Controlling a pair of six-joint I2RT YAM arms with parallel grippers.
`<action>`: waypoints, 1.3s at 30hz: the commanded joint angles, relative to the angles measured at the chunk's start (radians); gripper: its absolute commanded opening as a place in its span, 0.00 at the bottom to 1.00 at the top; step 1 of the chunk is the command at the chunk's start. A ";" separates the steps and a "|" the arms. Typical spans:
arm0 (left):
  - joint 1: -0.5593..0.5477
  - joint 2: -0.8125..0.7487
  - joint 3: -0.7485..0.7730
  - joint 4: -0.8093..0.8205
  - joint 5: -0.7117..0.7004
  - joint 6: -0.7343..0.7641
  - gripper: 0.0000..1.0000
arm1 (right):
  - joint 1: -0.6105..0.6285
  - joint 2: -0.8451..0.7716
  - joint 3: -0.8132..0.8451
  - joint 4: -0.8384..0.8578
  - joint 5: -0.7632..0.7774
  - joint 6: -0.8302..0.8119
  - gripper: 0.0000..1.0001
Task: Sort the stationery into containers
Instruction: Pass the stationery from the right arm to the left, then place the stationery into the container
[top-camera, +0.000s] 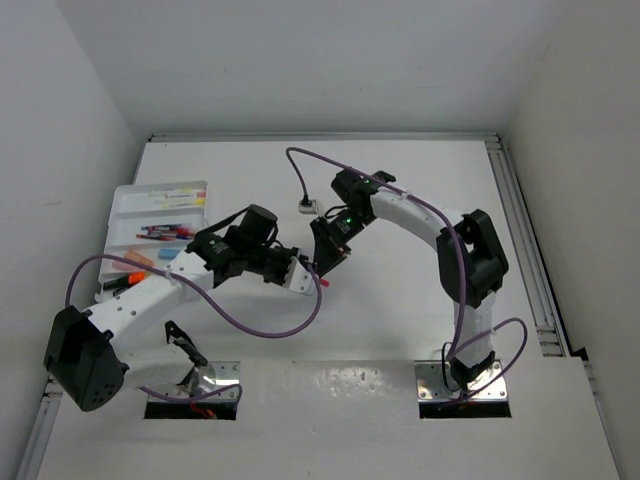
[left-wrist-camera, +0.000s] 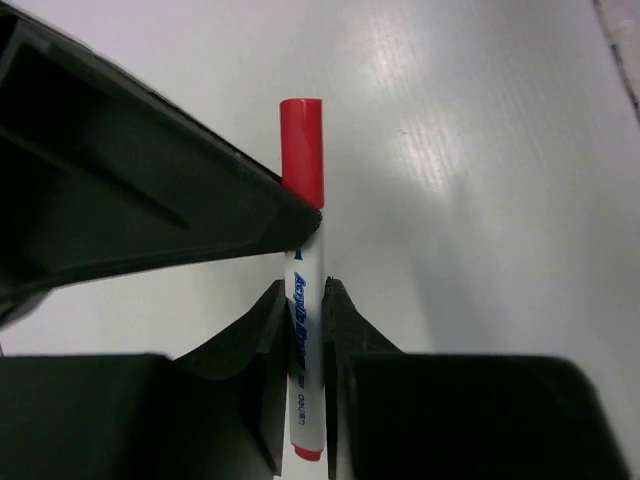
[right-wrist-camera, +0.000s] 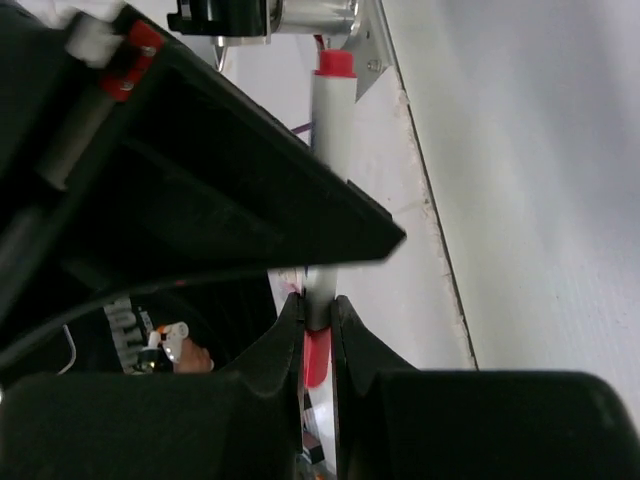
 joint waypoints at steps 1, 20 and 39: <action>-0.006 -0.016 -0.012 -0.020 -0.008 0.016 0.13 | 0.001 -0.047 0.051 0.012 -0.051 0.022 0.03; 0.941 0.808 1.070 -0.762 0.060 0.519 0.02 | -0.335 -0.068 0.026 -0.001 0.040 -0.030 0.43; 1.065 1.076 1.149 -0.536 -0.155 0.600 0.28 | -0.361 -0.010 -0.008 -0.022 0.023 -0.090 0.43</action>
